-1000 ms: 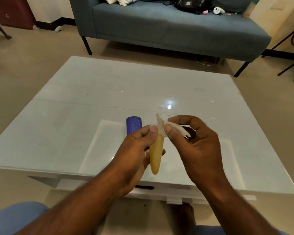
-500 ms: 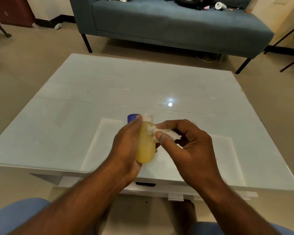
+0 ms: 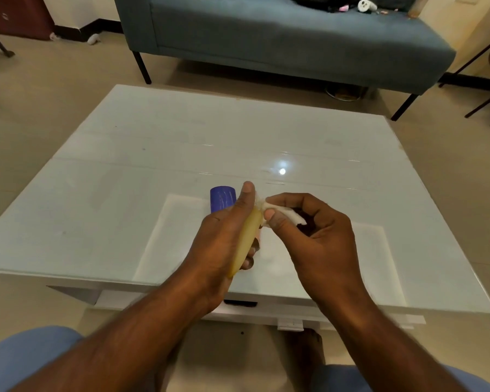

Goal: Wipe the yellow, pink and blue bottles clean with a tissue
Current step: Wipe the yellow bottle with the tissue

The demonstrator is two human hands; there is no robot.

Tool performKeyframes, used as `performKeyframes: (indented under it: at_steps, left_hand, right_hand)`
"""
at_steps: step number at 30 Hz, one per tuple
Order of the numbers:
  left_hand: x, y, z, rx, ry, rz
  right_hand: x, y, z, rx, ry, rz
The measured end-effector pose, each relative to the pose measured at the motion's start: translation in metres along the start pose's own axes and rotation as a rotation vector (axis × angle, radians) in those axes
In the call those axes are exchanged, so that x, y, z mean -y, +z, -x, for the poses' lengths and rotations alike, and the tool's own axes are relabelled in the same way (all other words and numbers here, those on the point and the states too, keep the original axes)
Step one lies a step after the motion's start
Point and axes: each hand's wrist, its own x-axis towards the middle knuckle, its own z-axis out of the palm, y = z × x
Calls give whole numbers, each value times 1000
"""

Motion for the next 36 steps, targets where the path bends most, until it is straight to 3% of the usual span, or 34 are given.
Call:
performKeyframes:
  at_steps: [5, 9, 15, 19, 23, 32, 36]
  left_hand:
    - [1, -5, 3, 181, -65, 140]
    - [1, -9, 0, 317, -108, 206]
    - [-2, -9, -2, 200, -38, 12]
    - [4, -4, -5, 105, -17, 39]
    - [8, -4, -6, 171, -55, 94]
    - [0, -17, -7, 285, -163, 500]
    - [-9, -25, -12, 290, -125, 543]
  right_hand:
    - [2, 0, 3, 81, -35, -24]
    - [3, 1, 3, 24, -149, 121]
    - [5, 0, 3, -2, -246, 190]
    - [3, 0, 3, -12, -214, 204]
    - [1, 2, 1, -5, -226, 257]
    - [7, 8, 12, 279, -268, 134]
    - [11, 9, 19, 387, -359, 174]
